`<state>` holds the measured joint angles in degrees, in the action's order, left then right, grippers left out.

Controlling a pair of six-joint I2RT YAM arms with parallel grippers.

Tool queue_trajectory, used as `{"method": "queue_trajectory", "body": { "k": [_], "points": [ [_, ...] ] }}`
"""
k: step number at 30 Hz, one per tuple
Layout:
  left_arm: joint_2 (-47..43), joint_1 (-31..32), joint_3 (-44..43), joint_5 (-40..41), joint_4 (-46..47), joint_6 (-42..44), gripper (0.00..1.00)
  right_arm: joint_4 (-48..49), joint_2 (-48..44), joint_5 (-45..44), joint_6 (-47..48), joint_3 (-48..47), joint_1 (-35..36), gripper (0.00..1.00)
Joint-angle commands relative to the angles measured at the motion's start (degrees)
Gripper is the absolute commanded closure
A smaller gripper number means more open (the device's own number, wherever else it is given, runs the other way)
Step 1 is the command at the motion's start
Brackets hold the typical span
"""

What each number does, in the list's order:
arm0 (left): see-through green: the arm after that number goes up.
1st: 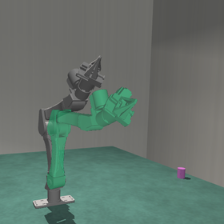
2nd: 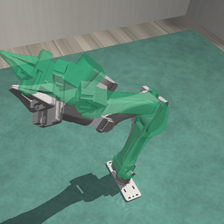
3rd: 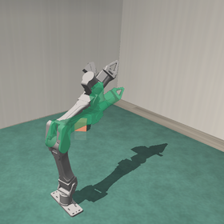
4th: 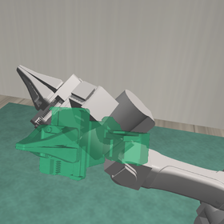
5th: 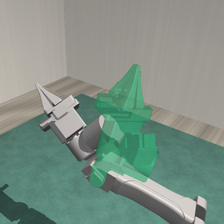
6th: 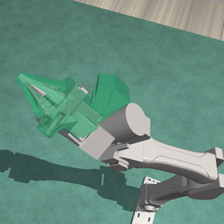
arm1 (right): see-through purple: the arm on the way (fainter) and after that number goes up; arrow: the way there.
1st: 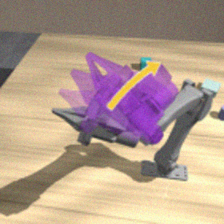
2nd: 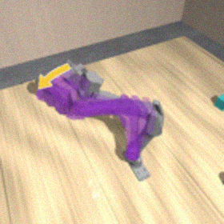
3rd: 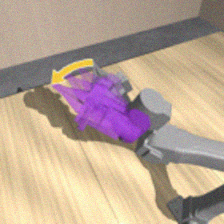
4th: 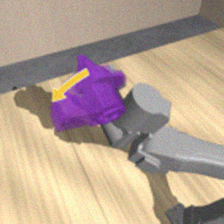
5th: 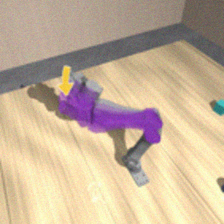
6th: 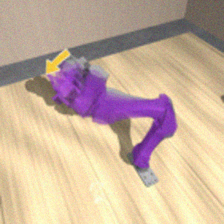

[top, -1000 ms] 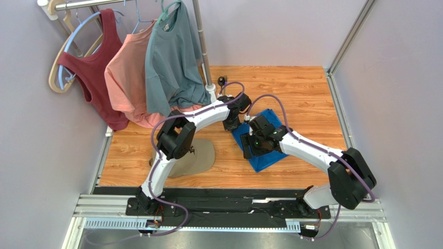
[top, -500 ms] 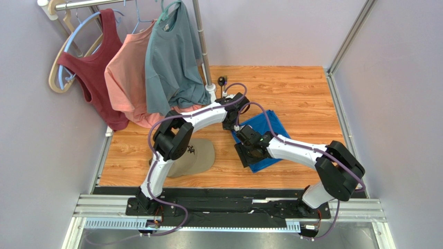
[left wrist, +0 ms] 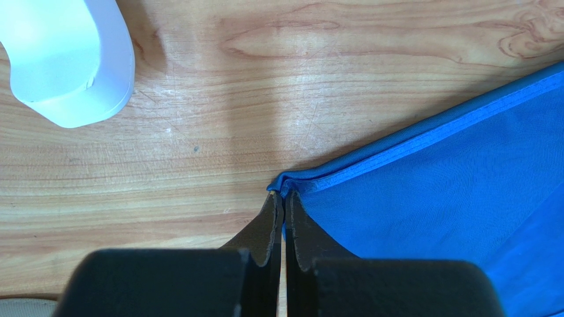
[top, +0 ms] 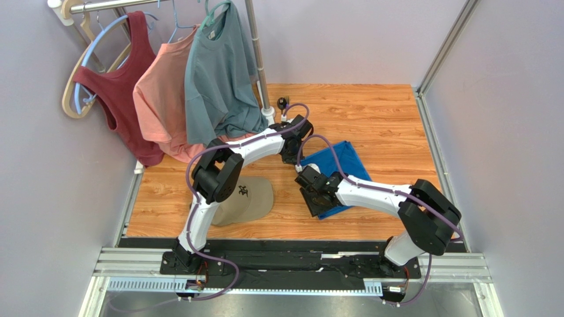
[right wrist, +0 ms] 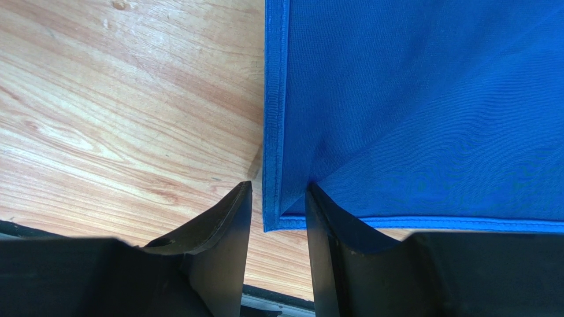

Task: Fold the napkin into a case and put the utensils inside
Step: Pick up the upper triangle-folded napkin from the center of the board.

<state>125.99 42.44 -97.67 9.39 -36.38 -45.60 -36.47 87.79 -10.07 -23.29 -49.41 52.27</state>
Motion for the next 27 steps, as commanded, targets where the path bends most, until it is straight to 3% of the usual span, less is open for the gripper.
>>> {"method": "queue_trajectory", "body": {
  "k": [1, 8, 25, 27],
  "points": [
    [-0.1, -0.4, 1.6, -0.8, 0.3, 1.7, 1.00, 2.1, 0.5, -1.0, -1.1, 1.2, 0.3, 0.62],
    [-0.1, -0.9, 2.0, -1.4, 0.7, 2.7, 1.00, 4.6, 2.0, 1.7, -1.8, 3.1, 0.3, 0.64],
    [-3.7, -2.4, 6.0, -3.0, 4.6, 5.1, 1.00, 5.5, 3.4, 4.9, -2.3, 0.2, 1.8, 1.00],
    [-4.8, -2.6, 6.8, -4.1, 6.0, 5.5, 1.00, 4.8, 2.9, 5.4, -2.6, -1.4, 2.4, 1.00]
  ]
}}
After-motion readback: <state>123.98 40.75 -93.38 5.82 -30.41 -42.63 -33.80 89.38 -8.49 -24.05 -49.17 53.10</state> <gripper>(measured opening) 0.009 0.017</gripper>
